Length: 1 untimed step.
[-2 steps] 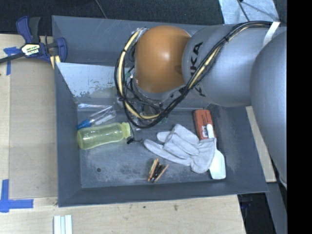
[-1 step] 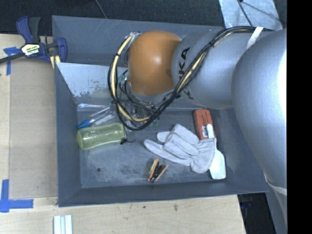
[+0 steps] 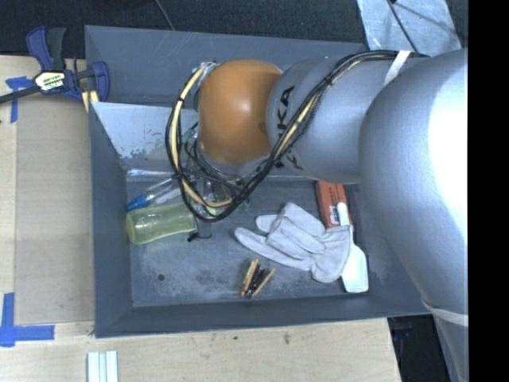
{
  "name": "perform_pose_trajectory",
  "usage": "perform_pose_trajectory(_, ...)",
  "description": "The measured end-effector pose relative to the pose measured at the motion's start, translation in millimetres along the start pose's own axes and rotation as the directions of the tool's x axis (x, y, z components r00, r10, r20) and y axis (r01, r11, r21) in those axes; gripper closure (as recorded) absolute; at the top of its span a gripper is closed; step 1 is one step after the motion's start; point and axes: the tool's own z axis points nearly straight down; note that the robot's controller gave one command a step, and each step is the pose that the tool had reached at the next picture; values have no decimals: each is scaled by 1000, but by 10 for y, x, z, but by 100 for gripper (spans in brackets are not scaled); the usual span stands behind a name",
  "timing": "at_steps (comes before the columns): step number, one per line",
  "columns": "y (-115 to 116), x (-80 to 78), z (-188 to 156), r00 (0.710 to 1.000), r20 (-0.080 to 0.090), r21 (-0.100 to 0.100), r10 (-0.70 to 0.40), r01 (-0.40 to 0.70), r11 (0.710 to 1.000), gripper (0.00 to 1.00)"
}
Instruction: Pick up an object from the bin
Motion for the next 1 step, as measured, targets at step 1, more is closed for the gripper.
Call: perform_pose_trajectory(1, 130, 58, 176, 981, 4, 0, -194, 194, 981, 0)
